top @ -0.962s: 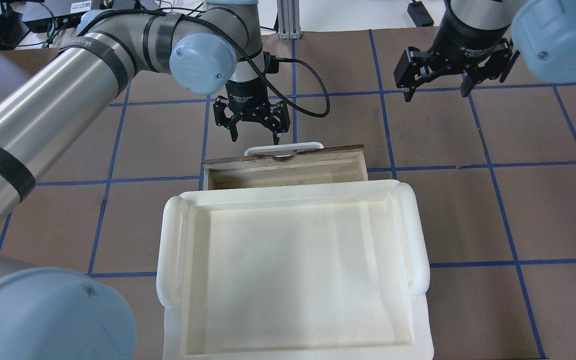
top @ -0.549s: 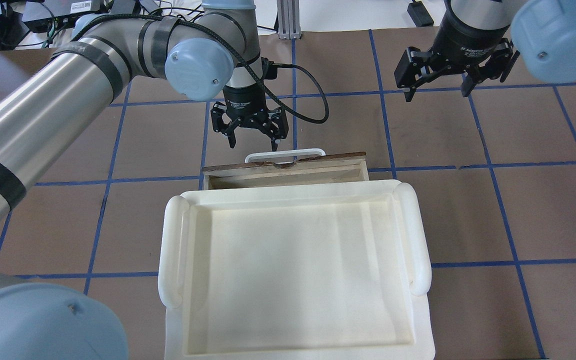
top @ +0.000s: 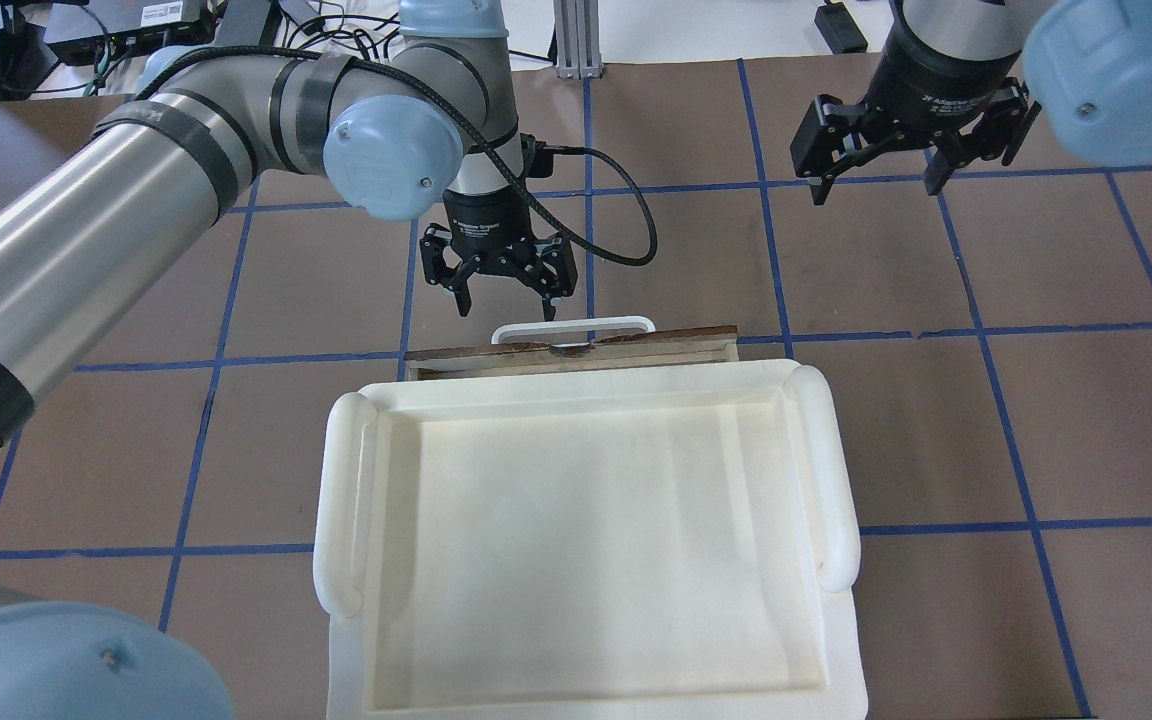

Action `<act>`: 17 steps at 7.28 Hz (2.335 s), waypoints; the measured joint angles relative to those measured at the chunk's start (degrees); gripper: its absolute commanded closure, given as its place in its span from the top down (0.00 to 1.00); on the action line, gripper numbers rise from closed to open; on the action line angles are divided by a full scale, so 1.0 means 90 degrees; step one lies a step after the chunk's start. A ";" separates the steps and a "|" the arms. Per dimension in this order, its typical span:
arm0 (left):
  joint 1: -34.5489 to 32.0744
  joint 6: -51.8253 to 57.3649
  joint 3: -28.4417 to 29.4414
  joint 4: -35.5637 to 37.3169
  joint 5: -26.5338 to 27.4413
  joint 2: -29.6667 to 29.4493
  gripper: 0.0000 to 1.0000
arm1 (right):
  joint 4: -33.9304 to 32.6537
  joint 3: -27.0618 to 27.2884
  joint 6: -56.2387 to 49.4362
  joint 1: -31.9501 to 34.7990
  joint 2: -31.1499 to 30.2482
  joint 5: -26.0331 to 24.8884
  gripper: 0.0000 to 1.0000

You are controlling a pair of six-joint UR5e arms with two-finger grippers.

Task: Put scissors in drawer and close it
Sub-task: 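Push the drawer front with the left gripper toward the tray to close it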

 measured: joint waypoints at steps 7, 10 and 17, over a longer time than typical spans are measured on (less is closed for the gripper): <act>-0.0019 -0.0101 -0.0276 -0.0268 0.0051 0.0259 1.00 | -0.0002 0.0000 -0.0013 -0.0026 0.0000 -0.0011 1.00; -0.0036 -0.0155 -0.0402 -0.0278 0.0046 0.0320 1.00 | -0.0007 0.0000 -0.0016 -0.0034 0.0008 -0.0011 1.00; -0.0081 -0.0455 -0.0670 -0.0348 0.0033 0.0471 1.00 | -0.0023 0.0010 -0.0018 -0.0055 0.0013 -0.0013 1.00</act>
